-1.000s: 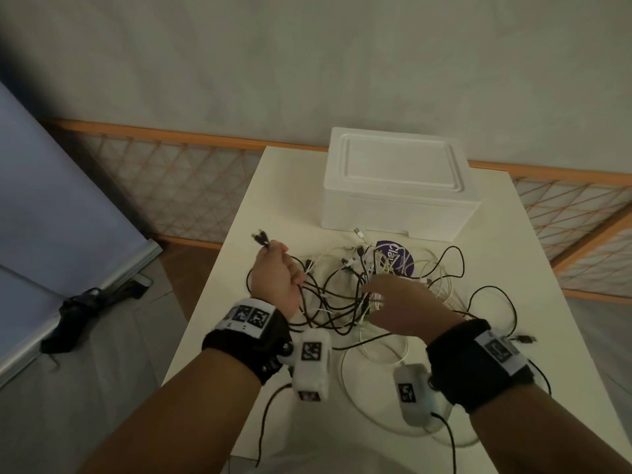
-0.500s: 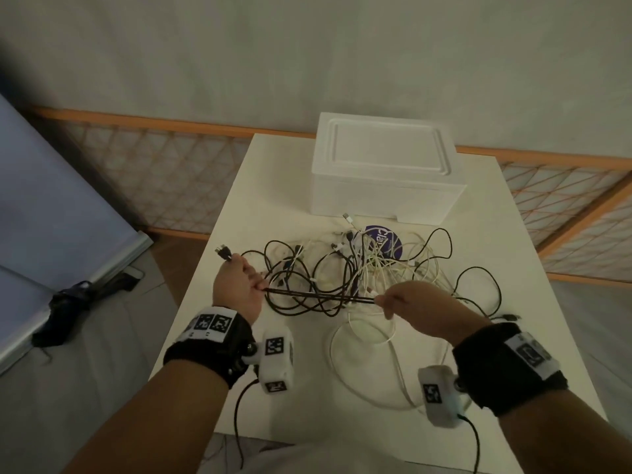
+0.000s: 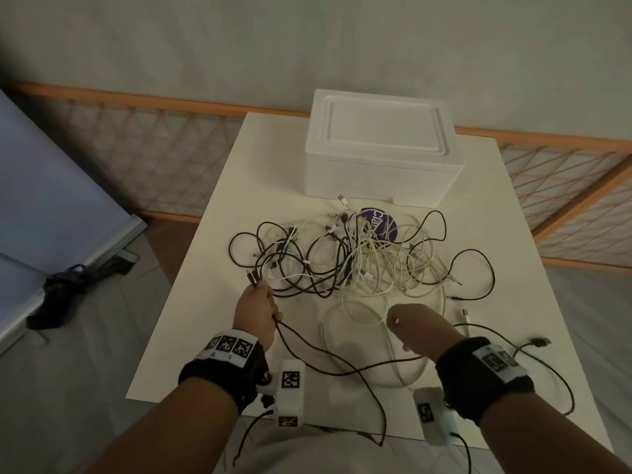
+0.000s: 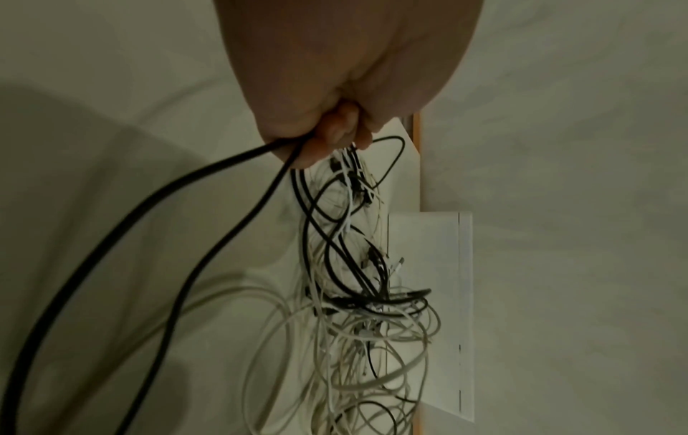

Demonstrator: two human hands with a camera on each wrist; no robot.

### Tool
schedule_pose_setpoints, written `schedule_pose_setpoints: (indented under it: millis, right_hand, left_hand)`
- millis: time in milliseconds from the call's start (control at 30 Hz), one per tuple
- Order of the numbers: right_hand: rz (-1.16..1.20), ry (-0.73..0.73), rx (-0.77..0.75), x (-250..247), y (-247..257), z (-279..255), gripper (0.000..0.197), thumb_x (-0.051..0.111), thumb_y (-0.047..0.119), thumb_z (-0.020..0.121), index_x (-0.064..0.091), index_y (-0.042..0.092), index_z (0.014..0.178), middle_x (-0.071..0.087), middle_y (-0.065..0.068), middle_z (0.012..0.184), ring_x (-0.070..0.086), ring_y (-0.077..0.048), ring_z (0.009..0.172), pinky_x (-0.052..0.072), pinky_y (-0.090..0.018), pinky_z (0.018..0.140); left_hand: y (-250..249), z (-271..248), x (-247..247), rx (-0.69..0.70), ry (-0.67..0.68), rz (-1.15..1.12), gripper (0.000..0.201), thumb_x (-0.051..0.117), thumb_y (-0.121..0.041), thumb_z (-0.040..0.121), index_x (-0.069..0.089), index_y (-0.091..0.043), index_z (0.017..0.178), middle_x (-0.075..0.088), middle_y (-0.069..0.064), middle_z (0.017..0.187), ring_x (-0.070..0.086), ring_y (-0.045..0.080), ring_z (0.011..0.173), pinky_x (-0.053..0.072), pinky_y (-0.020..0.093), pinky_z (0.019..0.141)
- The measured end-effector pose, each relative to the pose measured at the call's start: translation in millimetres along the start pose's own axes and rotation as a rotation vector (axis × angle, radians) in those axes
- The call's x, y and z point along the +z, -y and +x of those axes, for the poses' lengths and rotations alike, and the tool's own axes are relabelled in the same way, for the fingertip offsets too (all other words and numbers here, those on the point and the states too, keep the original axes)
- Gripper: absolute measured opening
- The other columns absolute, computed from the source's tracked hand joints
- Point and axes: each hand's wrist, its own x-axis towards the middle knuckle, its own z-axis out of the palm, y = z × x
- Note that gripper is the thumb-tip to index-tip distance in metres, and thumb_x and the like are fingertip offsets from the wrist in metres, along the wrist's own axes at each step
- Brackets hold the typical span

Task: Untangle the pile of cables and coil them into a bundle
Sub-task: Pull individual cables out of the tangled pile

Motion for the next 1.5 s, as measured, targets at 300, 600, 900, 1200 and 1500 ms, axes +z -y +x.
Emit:
schedule_pose_setpoints:
  millis: [300, 600, 900, 1200, 1500]
  right_hand:
    - [-0.289, -0.063, -0.283, 24.1, -18.6, 25.9, 0.028, 0.049, 0.004, 0.087, 0.068, 0.021, 0.1, 0.052, 0.0, 0.113, 0.056, -0.022, 0.099, 0.049, -0.035, 0.083]
    - [-0.226, -0.107, -0.009, 5.0, 8.6, 22.0, 0.032, 0.053, 0.044, 0.089, 0.058, 0.015, 0.101, 0.058, -0.003, 0.102, 0.059, -0.022, 0.097, 0.047, -0.032, 0.08]
    - [-0.262, -0.074, -0.152, 13.1, 31.1, 19.1, 0.028, 0.038, 0.017, 0.096, 0.046, 0.008, 0.12, 0.06, -0.01, 0.113, 0.059, -0.027, 0.102, 0.042, -0.031, 0.074]
    - [-0.153, -0.302, -0.431, -71.0, 88.0, 17.0, 0.018, 0.049, 0.029, 0.094, 0.065, 0.023, 0.098, 0.064, 0.002, 0.094, 0.061, -0.017, 0.089, 0.051, -0.037, 0.08]
    - [-0.074, -0.334, -0.304, -109.3, 46.2, 22.3, 0.022, 0.054, 0.038, 0.093, 0.066, 0.02, 0.091, 0.061, 0.007, 0.079, 0.056, -0.012, 0.077, 0.047, -0.03, 0.073]
  left_hand:
    - [0.3, -11.1, 22.6, 0.012, 0.01, 0.019, 0.029, 0.039, -0.022, 0.101, 0.053, -0.009, 0.079, 0.031, 0.0, 0.056, 0.029, 0.012, 0.049, 0.03, 0.026, 0.051]
    - [3.0, -18.0, 36.5, 0.01, 0.12, 0.038, 0.02, 0.047, -0.014, 0.097, 0.052, -0.011, 0.078, 0.035, -0.005, 0.05, 0.029, 0.01, 0.048, 0.03, 0.026, 0.049]
    - [-2.7, -17.4, 38.2, 0.051, 0.206, 0.12, 0.018, 0.049, -0.013, 0.096, 0.055, -0.011, 0.079, 0.038, -0.003, 0.057, 0.03, 0.008, 0.046, 0.028, 0.025, 0.048]
    - [-20.7, -26.6, 58.7, 0.14, 0.559, 0.432, 0.018, 0.051, -0.021, 0.098, 0.065, -0.014, 0.09, 0.051, 0.0, 0.065, 0.034, 0.005, 0.043, 0.03, 0.022, 0.046]
    - [-48.6, 18.3, 25.0, 0.139, 0.12, 0.201, 0.025, 0.047, -0.022, 0.1, 0.067, -0.012, 0.089, 0.046, 0.0, 0.063, 0.031, 0.009, 0.042, 0.028, 0.023, 0.043]
